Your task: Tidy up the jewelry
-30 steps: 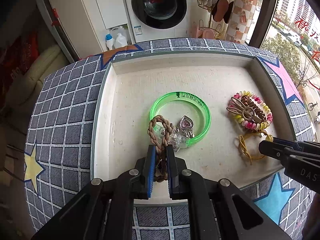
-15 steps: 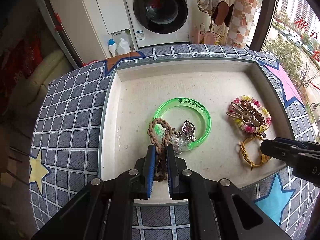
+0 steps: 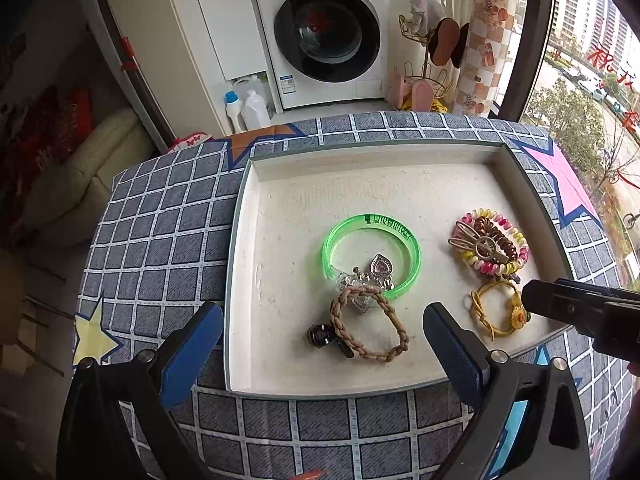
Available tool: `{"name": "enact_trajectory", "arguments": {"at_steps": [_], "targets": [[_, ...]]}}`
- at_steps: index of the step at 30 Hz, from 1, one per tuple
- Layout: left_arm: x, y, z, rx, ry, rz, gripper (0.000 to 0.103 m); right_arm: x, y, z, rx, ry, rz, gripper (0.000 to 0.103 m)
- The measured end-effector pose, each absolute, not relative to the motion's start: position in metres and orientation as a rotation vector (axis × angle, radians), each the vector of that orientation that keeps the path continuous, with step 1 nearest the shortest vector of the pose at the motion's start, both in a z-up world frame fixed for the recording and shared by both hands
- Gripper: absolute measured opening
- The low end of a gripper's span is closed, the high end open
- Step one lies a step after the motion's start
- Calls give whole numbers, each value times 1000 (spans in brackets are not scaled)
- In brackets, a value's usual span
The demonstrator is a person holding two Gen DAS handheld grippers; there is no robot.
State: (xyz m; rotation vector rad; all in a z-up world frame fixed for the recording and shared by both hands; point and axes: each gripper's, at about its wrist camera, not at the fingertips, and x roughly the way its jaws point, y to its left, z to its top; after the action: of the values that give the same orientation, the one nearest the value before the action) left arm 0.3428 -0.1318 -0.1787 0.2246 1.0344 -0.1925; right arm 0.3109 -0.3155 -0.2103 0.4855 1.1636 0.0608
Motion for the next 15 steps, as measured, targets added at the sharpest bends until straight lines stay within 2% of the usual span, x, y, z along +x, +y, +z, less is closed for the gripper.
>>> {"name": "enact_trajectory", "arguments": {"at_steps": [6,12,13,15], "targets": [[321,-118,-173,224,1065,-203,103,298,-309,-205,484,1183,60,74],[284,-100,-168,210,1082,-205,103,270,-299,-202,444,1202,49,77],[276,-98,-167,217,1081,-200,103,265,-297,-201,436,1206,46,84],[261,-92,-165,224,1090,-194,103,252,-292,-199,423,1206,40,86]]}}
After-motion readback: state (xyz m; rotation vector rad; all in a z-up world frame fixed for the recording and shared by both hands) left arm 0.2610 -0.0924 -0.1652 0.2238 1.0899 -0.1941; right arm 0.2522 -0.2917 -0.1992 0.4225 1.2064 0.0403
